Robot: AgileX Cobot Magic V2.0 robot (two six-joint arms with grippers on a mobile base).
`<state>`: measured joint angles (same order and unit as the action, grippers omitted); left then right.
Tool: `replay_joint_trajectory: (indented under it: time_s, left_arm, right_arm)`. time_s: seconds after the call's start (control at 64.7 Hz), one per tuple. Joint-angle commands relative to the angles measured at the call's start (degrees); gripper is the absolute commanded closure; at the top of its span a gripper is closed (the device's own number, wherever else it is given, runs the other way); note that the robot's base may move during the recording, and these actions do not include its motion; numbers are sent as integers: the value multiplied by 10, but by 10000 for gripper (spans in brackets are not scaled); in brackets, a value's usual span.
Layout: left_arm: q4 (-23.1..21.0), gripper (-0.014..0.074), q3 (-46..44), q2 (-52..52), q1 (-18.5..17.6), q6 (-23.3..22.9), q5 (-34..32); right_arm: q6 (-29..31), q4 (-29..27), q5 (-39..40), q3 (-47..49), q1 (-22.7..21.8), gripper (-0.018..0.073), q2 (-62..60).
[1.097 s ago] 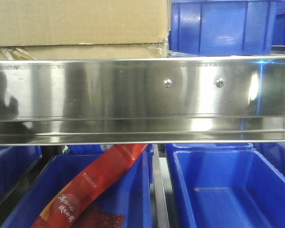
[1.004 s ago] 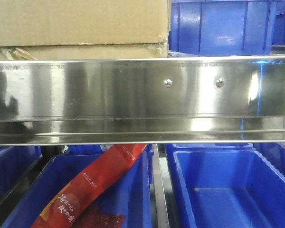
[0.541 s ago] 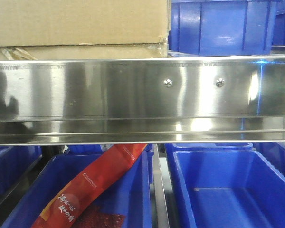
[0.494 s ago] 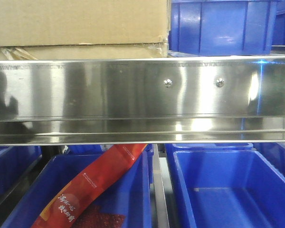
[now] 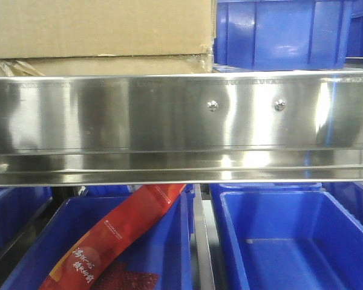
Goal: Grab carton from right shelf to conveyor
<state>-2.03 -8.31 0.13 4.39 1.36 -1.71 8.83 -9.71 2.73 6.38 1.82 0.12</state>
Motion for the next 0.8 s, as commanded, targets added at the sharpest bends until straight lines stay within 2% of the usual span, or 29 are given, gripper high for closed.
replay_joint_trajectory:
  time_s: [0.0, 0.077, 0.216, 0.309, 0.448, 0.541, 0.618, 0.788]
  left_arm:
    - [25, 574, -73, 5, -4, 1, 47]
    - [48, 500, -152, 28, -4, 1, 121]
    - [56, 293, -300, 106, -4, 1, 236]
    - [54, 166, -365, 160, -4, 1, 266]
    - [49, 43, -427, 233, -6, 1, 256]
    - [20, 25, -459, 274, -18, 1, 253]
    - [6, 25, -495, 314, -32, 1, 280]
    - [7, 25, -592, 412, -73, 1, 354]
  right_arm:
    - [1, -2, -45, 55, -1, 590, -1]
    - [1, -2, -82, 110, -1, 470, 13]
    - [1, -2, -87, 178, -1, 141, 57]
    - [1, -2, -87, 218, 0, -9, 96]
    - [1, -7, -87, 273, 1, 0, 164]
    - [1, -54, -96, 321, 8, 0, 216]
    - [1, -90, -124, 369, 37, 0, 260]
    - [1, -92, -218, 511, 135, 0, 390]
